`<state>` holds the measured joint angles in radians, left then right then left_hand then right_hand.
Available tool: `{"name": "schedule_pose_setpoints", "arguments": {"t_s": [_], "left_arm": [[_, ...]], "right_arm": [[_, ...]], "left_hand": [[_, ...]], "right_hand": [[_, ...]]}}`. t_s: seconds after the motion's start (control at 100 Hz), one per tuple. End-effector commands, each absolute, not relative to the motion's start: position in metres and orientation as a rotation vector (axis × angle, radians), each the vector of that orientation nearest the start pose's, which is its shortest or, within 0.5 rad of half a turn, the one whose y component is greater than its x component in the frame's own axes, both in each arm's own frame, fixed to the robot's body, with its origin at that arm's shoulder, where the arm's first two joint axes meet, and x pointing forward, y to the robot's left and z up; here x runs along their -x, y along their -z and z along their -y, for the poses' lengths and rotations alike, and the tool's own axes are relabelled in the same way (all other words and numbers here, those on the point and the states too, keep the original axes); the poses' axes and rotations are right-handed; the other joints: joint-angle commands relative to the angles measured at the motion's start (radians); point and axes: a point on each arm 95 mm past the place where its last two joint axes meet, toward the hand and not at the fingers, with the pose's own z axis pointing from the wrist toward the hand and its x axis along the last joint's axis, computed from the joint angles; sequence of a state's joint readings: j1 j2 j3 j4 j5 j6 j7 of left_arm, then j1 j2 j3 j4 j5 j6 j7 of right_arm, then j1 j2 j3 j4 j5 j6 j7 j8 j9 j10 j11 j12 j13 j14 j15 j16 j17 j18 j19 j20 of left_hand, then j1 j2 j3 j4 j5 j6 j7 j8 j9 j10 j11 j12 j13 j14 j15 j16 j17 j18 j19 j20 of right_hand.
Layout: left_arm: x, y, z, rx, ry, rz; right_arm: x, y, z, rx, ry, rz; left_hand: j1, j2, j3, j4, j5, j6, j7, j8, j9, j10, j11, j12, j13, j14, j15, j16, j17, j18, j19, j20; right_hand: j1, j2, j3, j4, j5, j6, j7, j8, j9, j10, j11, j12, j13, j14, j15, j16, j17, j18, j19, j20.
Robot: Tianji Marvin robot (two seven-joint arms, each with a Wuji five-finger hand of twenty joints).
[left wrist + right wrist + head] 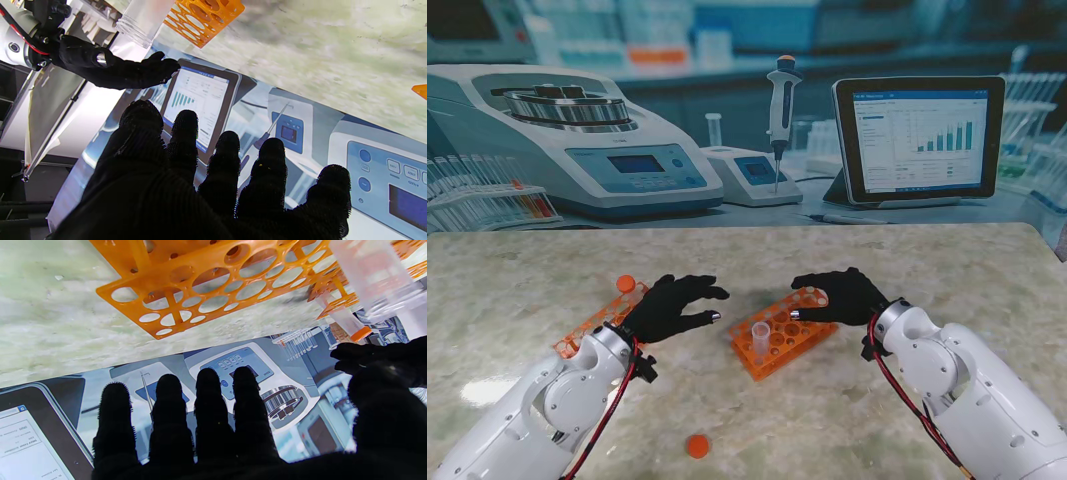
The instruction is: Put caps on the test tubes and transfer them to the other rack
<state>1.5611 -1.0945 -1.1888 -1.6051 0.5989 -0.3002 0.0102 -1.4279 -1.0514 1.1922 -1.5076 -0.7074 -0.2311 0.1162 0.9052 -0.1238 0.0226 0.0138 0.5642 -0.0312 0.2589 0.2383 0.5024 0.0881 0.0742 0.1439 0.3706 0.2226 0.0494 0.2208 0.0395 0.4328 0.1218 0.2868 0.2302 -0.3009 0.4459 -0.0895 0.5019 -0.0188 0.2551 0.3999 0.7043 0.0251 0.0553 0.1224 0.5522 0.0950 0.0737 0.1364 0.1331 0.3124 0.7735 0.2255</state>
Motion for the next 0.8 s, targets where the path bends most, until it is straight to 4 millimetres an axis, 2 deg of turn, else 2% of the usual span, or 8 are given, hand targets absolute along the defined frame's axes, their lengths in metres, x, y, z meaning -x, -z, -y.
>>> {"name": "schedule_pose_setpoints", "arguments": {"t_s": [0.0,0.1,0.43,0.67,0.71,0.79], "left_arm": [[-0.387,0.313,0.031,1.366,2.017,-1.467],[-0.386,0.313,0.031,1.362,2.021,-1.47],[-0.387,0.314,0.034,1.358,2.014,-1.496],[-0.386,0.314,0.032,1.348,2.014,-1.5],[-0.385,0.314,0.032,1.347,2.014,-1.5],[-0.385,0.314,0.032,1.347,2.011,-1.502]], "right_arm": [[-0.434,0.315,0.003,-1.332,-1.708,-1.624],[-0.439,0.323,0.002,-1.325,-1.701,-1.608],[-0.455,0.344,0.0,-1.309,-1.688,-1.579],[-0.458,0.353,-0.004,-1.275,-1.695,-1.599],[-0.458,0.354,-0.005,-1.267,-1.699,-1.601],[-0.457,0.355,-0.007,-1.253,-1.711,-1.607]], "left_hand": [[-0.006,0.043,-0.025,-0.005,0.005,0.005,-0.024,-0.008,0.019,0.006,-0.011,0.011,0.013,-0.001,0.007,0.008,-0.008,-0.002,0.021,0.018],[-0.006,0.043,-0.025,-0.005,0.006,0.004,-0.023,-0.007,0.019,0.007,-0.011,0.011,0.013,-0.001,0.007,0.008,-0.007,-0.001,0.022,0.017],[-0.007,0.045,-0.025,-0.005,0.007,0.002,-0.022,-0.006,0.019,0.004,-0.012,0.011,0.011,-0.003,0.007,0.008,-0.01,-0.003,0.021,0.014],[-0.008,0.044,-0.026,-0.005,0.009,0.001,-0.021,-0.005,0.019,0.006,-0.011,0.011,0.01,-0.001,0.007,0.008,-0.011,-0.002,0.02,0.013],[-0.008,0.045,-0.026,-0.005,0.008,0.001,-0.022,-0.005,0.018,0.005,-0.012,0.011,0.01,-0.001,0.007,0.008,-0.012,-0.003,0.019,0.013],[-0.008,0.045,-0.026,-0.005,0.008,0.003,-0.022,-0.005,0.018,0.005,-0.011,0.011,0.008,-0.002,0.006,0.008,-0.013,-0.004,0.019,0.012]], "right_hand": [[-0.002,-0.042,0.017,-0.023,-0.033,0.018,-0.014,-0.012,-0.028,0.014,-0.008,-0.017,-0.031,-0.011,-0.014,-0.014,-0.02,0.006,-0.016,-0.024],[-0.003,-0.045,0.021,-0.023,-0.039,0.024,-0.015,-0.014,-0.066,0.019,-0.023,-0.028,-0.063,-0.007,-0.023,-0.023,-0.025,-0.002,-0.017,-0.029],[-0.017,-0.067,0.03,-0.027,-0.044,0.034,-0.013,-0.017,-0.075,0.024,-0.035,-0.046,-0.078,-0.011,-0.024,-0.036,-0.04,-0.005,-0.021,-0.046],[-0.04,-0.086,0.047,-0.034,-0.044,0.036,-0.011,-0.021,-0.084,0.026,-0.044,-0.054,-0.095,-0.018,-0.033,-0.046,-0.055,-0.014,-0.039,-0.069],[-0.048,-0.093,0.067,-0.039,-0.043,0.039,-0.009,-0.024,-0.085,0.027,-0.048,-0.059,-0.097,-0.02,-0.038,-0.052,-0.054,-0.02,-0.051,-0.095],[-0.048,-0.101,0.073,-0.04,-0.042,0.038,-0.008,-0.025,-0.086,0.03,-0.049,-0.06,-0.102,-0.022,-0.041,-0.054,-0.064,-0.026,-0.056,-0.104]]}}
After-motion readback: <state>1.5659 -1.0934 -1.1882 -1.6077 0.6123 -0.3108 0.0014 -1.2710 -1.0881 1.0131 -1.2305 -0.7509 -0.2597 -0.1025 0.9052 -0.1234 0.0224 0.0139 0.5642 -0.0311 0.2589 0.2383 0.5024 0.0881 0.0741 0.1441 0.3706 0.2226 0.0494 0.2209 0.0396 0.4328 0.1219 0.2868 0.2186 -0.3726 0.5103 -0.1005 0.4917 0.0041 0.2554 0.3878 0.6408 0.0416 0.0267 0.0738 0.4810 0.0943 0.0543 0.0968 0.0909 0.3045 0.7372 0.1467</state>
